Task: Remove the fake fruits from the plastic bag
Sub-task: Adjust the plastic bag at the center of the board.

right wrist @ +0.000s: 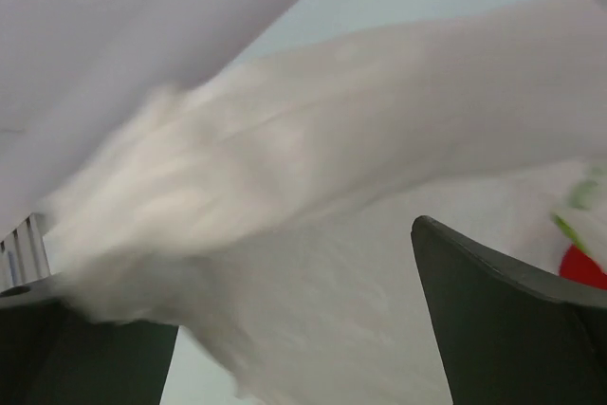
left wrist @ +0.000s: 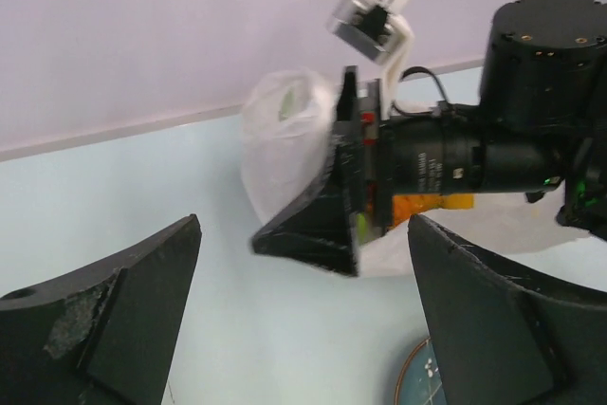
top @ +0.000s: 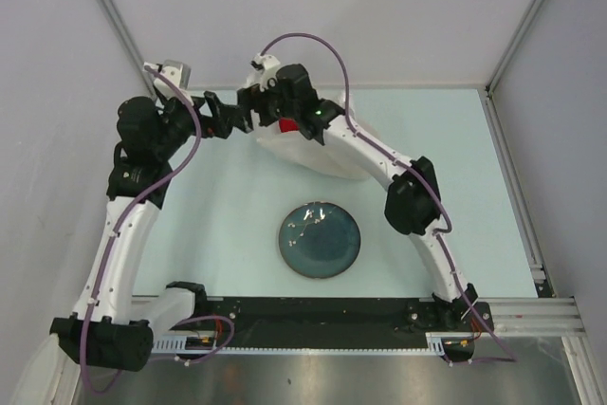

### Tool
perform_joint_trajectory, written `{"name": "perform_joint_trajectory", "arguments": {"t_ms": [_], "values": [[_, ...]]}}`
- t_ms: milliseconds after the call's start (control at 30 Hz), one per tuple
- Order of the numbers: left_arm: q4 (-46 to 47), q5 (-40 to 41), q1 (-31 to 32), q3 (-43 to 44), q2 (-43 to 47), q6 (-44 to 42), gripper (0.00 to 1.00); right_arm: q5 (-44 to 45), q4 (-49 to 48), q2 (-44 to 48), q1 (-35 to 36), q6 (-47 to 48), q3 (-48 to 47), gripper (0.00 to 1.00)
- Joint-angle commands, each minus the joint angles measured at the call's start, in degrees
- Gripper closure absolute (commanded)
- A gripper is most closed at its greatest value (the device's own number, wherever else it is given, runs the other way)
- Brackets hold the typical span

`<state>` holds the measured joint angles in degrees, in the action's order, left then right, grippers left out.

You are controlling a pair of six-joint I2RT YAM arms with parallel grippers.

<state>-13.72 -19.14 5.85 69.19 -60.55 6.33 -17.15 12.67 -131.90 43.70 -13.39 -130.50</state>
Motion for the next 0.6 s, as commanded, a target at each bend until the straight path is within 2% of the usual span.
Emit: {"name": "perform_joint_trajectory", "arguments": {"t_ms": [0, 200, 367, 567], "values": [[0.0, 3.2, -0.1, -0.5, -1.1, 2.1, 0.04, -7.5, 0.5, 9.7, -4.9, -2.2, 6.4, 0.0], [1.0, 0.4, 0.0, 0.2, -6.0, 4.5, 0.04, -13.2, 1.2, 16.7, -7.3, -4.7, 13.6, 0.0], [4.8, -6.7, 0.2, 2.2, -11.8, 7.8, 0.04, -18.7, -0.1, 23.3, -9.1, -5.1, 24.2, 0.0], [8.3, -10.7, 2.5, 9.0, -20.1, 9.8, 0.04, -18.5, 1.0, 29.3, -10.3, -2.3, 28.9, 0.0]]}}
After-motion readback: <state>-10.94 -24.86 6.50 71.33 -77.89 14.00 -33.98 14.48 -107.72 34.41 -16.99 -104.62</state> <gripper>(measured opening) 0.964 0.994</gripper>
